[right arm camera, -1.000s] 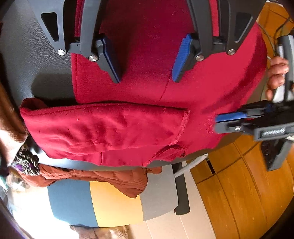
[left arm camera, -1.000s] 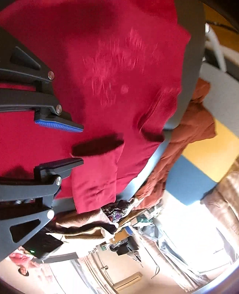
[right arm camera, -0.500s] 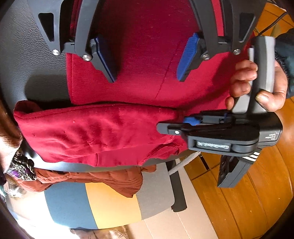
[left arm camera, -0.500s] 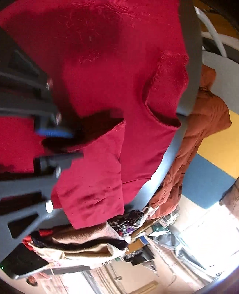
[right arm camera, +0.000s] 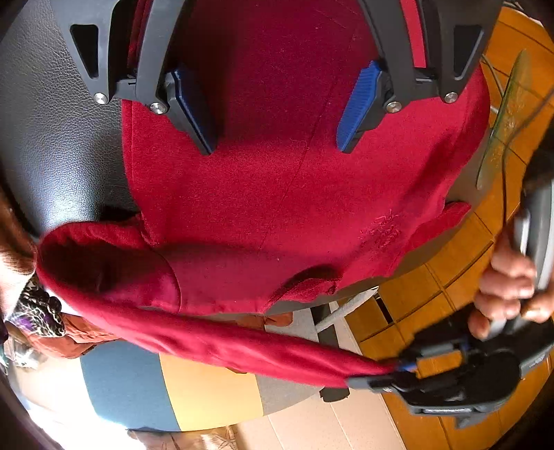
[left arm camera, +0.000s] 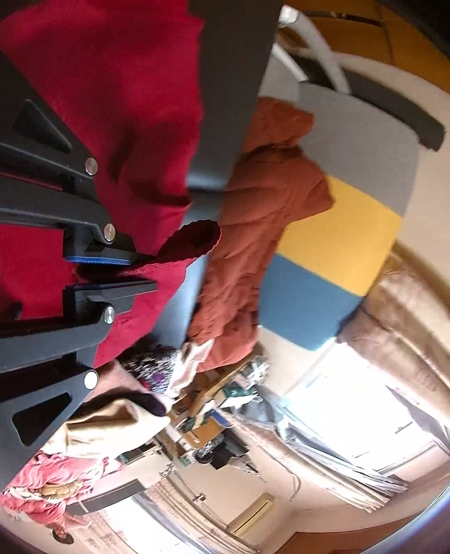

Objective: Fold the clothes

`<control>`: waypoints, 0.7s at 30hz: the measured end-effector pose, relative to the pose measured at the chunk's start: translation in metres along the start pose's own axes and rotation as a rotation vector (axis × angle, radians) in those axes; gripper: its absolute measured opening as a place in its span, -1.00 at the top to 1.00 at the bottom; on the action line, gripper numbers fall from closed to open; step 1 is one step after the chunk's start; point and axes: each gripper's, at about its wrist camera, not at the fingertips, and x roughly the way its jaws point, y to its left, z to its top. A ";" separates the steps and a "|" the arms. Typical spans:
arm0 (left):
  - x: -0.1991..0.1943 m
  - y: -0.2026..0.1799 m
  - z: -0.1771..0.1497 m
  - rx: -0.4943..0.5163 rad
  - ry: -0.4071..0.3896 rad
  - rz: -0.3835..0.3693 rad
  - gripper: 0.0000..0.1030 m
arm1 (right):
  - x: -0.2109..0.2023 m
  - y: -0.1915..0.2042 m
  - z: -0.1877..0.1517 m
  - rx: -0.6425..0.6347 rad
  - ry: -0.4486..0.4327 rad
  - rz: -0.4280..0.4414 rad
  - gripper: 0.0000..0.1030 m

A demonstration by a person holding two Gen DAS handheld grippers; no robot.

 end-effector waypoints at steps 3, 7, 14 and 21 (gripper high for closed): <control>-0.016 0.022 0.007 -0.032 -0.027 0.026 0.88 | 0.000 0.000 0.000 -0.001 0.002 0.001 -0.44; -0.026 0.057 0.002 -0.075 -0.028 0.086 0.89 | 0.000 -0.001 -0.001 0.000 0.003 0.004 -0.45; -0.013 0.112 -0.037 -0.170 0.031 0.179 0.88 | -0.002 -0.007 0.001 0.016 0.005 0.031 -0.52; -0.003 0.135 -0.058 -0.212 0.059 0.200 0.88 | -0.008 -0.021 0.023 0.163 -0.049 0.101 -0.76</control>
